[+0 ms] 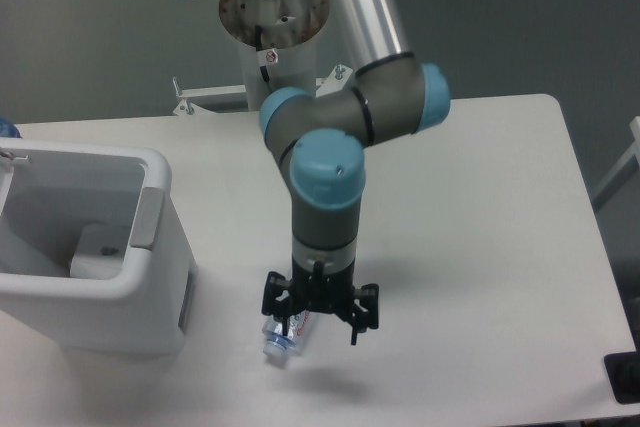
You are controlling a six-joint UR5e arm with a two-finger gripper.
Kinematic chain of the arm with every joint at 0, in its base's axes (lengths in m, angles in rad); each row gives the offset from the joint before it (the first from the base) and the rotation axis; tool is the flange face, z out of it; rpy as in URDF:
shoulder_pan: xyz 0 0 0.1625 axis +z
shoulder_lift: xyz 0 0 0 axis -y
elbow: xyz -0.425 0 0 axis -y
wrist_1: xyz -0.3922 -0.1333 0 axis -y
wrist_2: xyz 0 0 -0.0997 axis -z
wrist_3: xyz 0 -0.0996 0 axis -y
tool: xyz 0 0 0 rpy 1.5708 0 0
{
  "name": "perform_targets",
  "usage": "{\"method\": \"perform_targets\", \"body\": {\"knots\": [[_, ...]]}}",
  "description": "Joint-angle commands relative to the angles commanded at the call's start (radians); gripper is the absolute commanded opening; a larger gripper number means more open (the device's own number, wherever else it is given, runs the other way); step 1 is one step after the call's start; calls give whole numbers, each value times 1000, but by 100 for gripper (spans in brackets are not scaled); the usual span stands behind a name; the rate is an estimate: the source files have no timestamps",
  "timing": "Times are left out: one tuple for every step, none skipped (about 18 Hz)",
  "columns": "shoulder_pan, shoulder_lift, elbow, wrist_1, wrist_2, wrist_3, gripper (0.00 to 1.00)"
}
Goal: Place the trash in the trash can
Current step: 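Move the open gripper back over the water bottle, then lower the gripper and close it around the bottle's cap end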
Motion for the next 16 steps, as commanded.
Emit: {"method": "perform_targets", "body": {"knots": [[-2, 0, 0, -37, 0, 3, 100], [-3, 0, 0, -66, 0, 9, 100], [-6, -2, 0, -86, 0, 21, 100], [-6, -9, 0, -100, -2, 32, 100], [-9, -14, 0, -112, -2, 34, 100], [-17, -20, 0, -128, -2, 35, 100], [-26, -32, 0, -138, 0, 35, 100], [-28, -44, 3, -137, 2, 35, 100], [-29, -61, 14, -140, 2, 35, 100], [-29, -74, 26, -140, 2, 35, 100], [-32, -84, 37, -140, 2, 35, 100], [-34, -93, 44, -140, 3, 34, 100], [-34, -98, 49, -140, 5, 34, 100], [-34, -100, 49, -140, 11, 34, 98], [-34, -100, 48, -140, 15, 34, 93], [-34, -100, 49, -140, 15, 34, 88]]}}
